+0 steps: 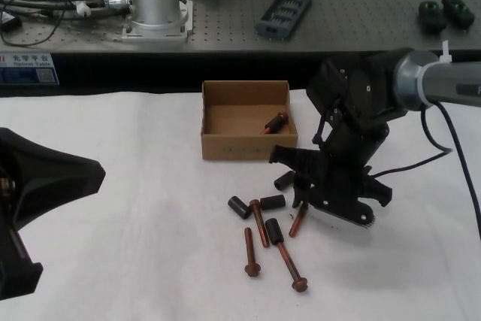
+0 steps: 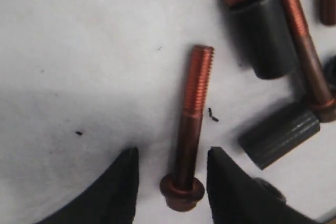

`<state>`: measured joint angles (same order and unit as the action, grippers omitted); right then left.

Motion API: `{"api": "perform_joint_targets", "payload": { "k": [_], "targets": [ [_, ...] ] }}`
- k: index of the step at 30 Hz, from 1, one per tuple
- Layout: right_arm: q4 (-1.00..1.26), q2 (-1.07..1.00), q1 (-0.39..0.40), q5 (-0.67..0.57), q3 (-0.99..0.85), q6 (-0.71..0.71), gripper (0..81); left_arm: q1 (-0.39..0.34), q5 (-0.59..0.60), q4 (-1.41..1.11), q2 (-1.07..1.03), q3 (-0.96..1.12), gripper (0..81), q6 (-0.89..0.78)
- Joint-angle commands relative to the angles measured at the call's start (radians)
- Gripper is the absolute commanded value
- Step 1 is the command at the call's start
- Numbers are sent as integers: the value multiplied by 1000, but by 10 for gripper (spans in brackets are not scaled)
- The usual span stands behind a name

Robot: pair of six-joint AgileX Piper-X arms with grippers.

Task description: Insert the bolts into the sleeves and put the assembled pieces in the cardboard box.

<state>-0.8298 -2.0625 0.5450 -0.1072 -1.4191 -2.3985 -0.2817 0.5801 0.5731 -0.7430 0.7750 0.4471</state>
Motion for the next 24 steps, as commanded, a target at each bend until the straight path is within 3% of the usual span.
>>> {"api": "perform_joint_targets", "payload": {
  "k": [1, 5, 17, 21, 24],
  "targets": [
    [-67, -12, -12, 84, 8, 294, 298, 2, 0, -15, 7, 2, 7, -6],
    [-64, -8, -6, 63, 8, 465, 246, 2, 0, -14, 7, 2, 7, -31],
    [-41, 160, 116, 44, 8, 962, 298, 2, 0, 9, 7, 2, 7, -194],
    [-41, 226, 155, 44, 8, 1299, 298, 2, 0, 9, 7, 2, 7, -289],
    [-41, 261, 174, 46, 8, 1649, 295, 2, 0, 9, 7, 2, 7, -345]
  ]
}}
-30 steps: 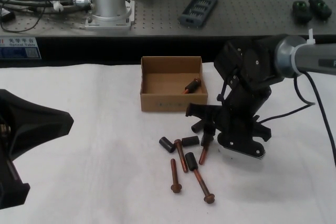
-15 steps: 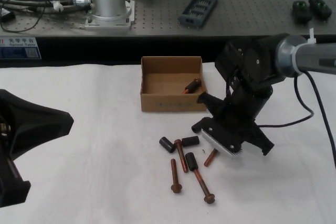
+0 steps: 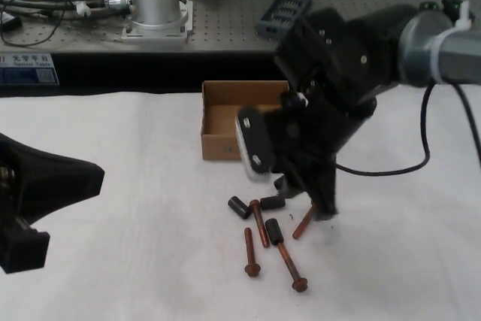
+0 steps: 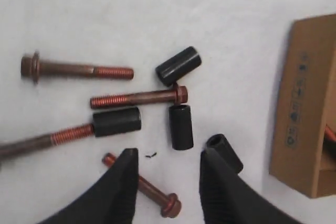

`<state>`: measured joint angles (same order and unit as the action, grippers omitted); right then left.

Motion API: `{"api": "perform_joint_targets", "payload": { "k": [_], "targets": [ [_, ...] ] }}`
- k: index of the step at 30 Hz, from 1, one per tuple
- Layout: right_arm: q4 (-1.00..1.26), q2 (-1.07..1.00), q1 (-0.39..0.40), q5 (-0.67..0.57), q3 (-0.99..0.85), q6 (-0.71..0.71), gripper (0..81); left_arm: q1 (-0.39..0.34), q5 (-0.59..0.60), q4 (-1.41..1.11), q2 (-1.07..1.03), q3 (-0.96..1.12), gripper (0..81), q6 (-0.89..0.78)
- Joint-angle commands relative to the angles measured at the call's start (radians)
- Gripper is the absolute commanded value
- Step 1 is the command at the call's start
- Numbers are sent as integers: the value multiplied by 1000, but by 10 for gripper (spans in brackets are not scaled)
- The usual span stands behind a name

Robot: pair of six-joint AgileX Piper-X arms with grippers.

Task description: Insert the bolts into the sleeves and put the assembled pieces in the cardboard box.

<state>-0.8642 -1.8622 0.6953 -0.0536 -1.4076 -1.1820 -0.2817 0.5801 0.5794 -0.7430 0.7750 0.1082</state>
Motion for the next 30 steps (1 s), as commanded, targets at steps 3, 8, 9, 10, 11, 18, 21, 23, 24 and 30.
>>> {"api": "perform_joint_targets", "payload": {
  "k": [3, 8, 9, 10, 11, 18, 21, 23, 24, 30],
  "targets": [
    [-16, 75, 28, 2, -4, 863, 295, 2, 0, 3, 7, 2, 7, -41],
    [-40, 72, 28, 54, 17, 1451, 295, 2, 0, 3, 7, 2, 7, -45],
    [-40, 72, 28, 79, 26, 1538, 295, 2, 0, 3, 7, 2, 7, -48],
    [-42, 72, 28, 122, 39, 1612, 295, 2, 0, 3, 7, 2, 7, -50],
    [-45, 72, 28, 166, 51, 1676, 295, 2, 0, 3, 7, 2, 7, -50],
    [2, 69, 26, 318, 130, 2016, 295, 2, 0, 3, 7, 2, 7, -50],
    [49, 69, 26, 313, 170, 2142, 295, 2, 0, 3, 7, 2, 7, -50],
    [92, 69, 26, 313, 191, 2182, 295, 2, 0, 3, 7, 2, 7, -50],
    [115, 69, 26, 313, 201, 2185, 295, 2, 0, 3, 7, 2, 7, -50],
    [265, 55, 23, 313, 234, 2185, 295, 2, 0, 3, 7, 2, 7, -50]
  ]
}}
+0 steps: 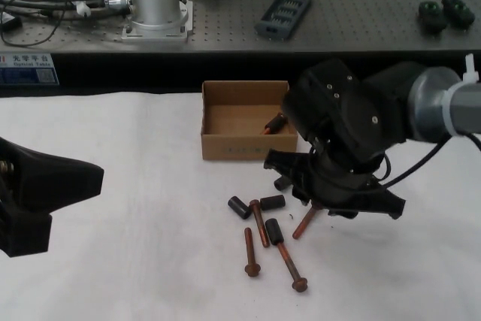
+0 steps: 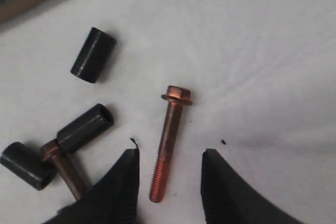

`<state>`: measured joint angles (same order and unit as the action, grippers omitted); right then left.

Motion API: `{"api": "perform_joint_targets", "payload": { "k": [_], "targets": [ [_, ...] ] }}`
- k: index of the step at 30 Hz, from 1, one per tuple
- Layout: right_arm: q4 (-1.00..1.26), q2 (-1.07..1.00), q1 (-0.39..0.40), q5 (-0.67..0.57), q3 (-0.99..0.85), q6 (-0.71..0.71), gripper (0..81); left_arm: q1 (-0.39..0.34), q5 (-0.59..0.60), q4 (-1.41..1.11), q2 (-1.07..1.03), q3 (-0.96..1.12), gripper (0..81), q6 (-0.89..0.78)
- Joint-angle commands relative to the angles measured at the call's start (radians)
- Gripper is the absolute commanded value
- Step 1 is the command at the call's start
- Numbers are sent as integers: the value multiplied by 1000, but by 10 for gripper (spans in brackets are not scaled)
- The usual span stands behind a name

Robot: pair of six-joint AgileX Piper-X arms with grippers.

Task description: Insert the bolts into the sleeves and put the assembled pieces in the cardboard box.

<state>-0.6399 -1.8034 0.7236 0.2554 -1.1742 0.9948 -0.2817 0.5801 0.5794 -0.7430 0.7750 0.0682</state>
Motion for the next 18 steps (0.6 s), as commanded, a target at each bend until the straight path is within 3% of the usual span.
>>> {"api": "perform_joint_targets", "payload": {
  "k": [1, 18],
  "targets": [
    [49, -10, -8, 4, 1, 8, 295, 2, 0, 3, 7, 2, 7, -10],
    [78, -53, -40, 26, 3, 8, 295, 2, 0, 3, 7, 2, 7, -10]
  ]
}}
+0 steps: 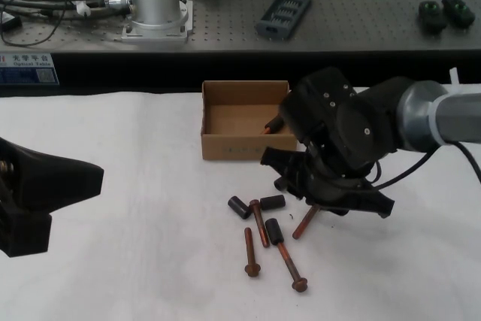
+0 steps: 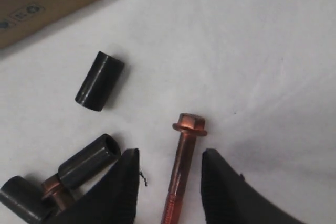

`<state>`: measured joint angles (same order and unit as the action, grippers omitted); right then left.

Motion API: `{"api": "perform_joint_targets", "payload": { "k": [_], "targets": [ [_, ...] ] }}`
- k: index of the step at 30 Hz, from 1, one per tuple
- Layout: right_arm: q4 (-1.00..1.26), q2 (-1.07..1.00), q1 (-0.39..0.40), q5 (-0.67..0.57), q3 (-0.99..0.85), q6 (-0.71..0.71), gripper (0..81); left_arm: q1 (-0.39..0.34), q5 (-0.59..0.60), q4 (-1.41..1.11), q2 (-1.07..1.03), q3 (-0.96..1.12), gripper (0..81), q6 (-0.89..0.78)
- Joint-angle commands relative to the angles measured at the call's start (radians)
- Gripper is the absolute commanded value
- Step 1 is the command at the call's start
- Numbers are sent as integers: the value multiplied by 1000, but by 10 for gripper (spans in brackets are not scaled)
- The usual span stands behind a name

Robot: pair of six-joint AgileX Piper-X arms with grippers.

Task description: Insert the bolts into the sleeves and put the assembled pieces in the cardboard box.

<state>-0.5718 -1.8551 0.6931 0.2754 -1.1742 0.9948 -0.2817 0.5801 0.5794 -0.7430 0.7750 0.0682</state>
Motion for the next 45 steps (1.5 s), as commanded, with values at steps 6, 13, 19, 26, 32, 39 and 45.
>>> {"api": "perform_joint_targets", "payload": {
  "k": [6, 13, 19, 26, 32, 39, 45],
  "targets": [
    [22, -1, -40, 6, 3, 8, 295, 2, 0, 3, 7, 2, 7, -10],
    [68, -18, -41, -64, 3, 52, 295, 2, 0, 0, 5, 2, 7, -4],
    [15, -32, -27, -105, 3, 68, 295, 2, 0, 0, 5, 2, 7, -4],
    [-21, -32, -27, -105, 3, 68, 295, 2, 0, 0, 5, 2, 7, -1],
    [10, -43, -27, -105, 3, 91, 295, 2, 0, -2, 5, 2, 7, -1],
    [13, -61, -27, -107, 3, 99, 295, 2, 0, -5, 5, 2, 7, -1],
    [38, -84, -27, -130, 3, 130, 295, 2, 0, -5, 5, 2, 7, -1]
  ]
}}
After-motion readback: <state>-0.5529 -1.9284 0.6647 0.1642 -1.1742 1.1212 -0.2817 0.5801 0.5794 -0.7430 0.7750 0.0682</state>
